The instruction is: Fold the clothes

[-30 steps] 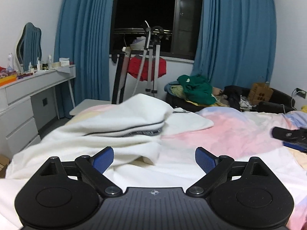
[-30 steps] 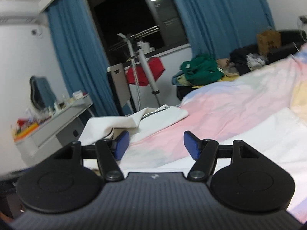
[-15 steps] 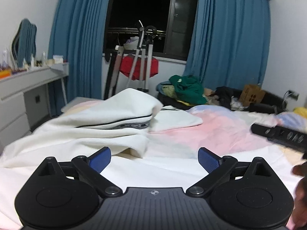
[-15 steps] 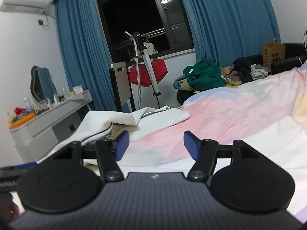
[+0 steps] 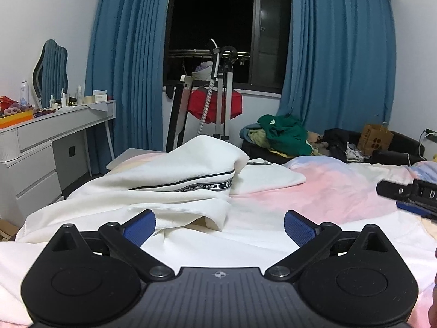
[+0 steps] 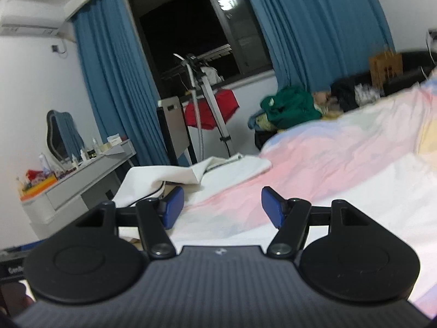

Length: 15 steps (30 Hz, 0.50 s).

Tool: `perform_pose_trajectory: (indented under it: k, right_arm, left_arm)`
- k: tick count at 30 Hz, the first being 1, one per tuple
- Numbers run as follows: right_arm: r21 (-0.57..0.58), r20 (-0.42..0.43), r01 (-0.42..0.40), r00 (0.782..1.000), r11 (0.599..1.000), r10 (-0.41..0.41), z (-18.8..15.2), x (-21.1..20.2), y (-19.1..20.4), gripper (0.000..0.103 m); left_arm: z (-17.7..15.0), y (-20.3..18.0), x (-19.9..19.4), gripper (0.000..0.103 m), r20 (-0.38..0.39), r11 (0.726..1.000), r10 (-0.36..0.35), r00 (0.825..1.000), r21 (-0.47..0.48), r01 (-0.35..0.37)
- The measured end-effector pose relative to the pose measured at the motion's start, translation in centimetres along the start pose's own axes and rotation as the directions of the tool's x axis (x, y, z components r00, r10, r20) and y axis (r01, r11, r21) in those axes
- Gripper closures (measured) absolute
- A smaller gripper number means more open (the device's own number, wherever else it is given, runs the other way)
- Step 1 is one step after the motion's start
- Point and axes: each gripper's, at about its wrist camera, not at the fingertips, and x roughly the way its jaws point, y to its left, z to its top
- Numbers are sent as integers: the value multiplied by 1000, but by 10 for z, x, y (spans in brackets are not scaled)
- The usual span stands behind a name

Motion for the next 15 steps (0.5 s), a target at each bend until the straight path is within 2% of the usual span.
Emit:
perform_pose_trajectory:
  k: [4, 8, 11, 13, 15]
  right_arm:
    - [108, -99, -15, 995, 994, 25, -2, 19, -12, 37]
    - [232, -217, -38, 972, 972, 90, 1, 56, -21, 38]
    - [329, -256, -65, 954, 942, 155, 8, 98, -23, 38]
    - [344, -259, -87, 948, 935, 183, 12, 129, -18, 38]
    - [363, -275, -73, 944, 929, 182, 11, 165, -14, 43]
  left_arm:
    - [1, 3, 0, 2, -7, 1000, 26, 1000, 2, -26]
    - [3, 9, 4, 2, -40, 998, 54, 998, -20, -55]
    - [3, 15, 8, 2, -46, 997, 50, 998, -50, -53]
    - [0, 20, 13, 2, -58, 996, 48, 997, -76, -53]
    - [-2, 24, 18, 2, -61, 994, 42, 997, -97, -48]
